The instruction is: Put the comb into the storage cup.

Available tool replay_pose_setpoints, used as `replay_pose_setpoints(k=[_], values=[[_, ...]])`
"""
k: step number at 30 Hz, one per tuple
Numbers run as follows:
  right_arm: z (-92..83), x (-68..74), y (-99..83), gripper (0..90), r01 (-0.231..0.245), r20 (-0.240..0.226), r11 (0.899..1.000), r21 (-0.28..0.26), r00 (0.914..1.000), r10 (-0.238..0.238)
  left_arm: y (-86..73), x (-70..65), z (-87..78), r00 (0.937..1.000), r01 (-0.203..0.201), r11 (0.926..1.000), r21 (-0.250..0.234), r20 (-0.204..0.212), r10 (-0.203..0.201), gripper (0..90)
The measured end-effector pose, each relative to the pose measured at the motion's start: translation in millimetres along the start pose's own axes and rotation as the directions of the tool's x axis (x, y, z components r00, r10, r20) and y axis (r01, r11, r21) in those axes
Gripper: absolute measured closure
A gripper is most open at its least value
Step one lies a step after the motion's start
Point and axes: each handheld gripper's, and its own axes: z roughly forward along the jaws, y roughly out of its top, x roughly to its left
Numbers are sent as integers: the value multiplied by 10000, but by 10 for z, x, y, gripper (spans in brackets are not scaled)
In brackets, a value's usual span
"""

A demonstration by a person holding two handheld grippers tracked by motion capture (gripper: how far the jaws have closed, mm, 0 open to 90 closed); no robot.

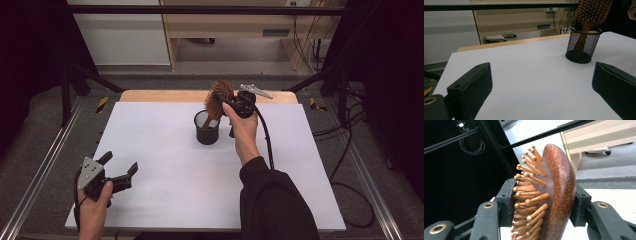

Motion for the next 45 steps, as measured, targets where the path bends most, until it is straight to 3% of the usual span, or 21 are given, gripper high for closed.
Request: replay_pose_setpoints(k=[10,32,45], values=[[-22,-55,12,464,129,85,9997,190,9999,-131,1,-2,0,10000,-7,10000,9,43,7,33],[-48,-180,-13,428,-103,414,9994,334,9991,89,-2,-11,9,9998,-79,9999,81,172,77,33],[-48,-169,-16,404,-26,435,9994,359,9991,10,-3,-15,12,9997,-102,9999,100,213,100,33]])
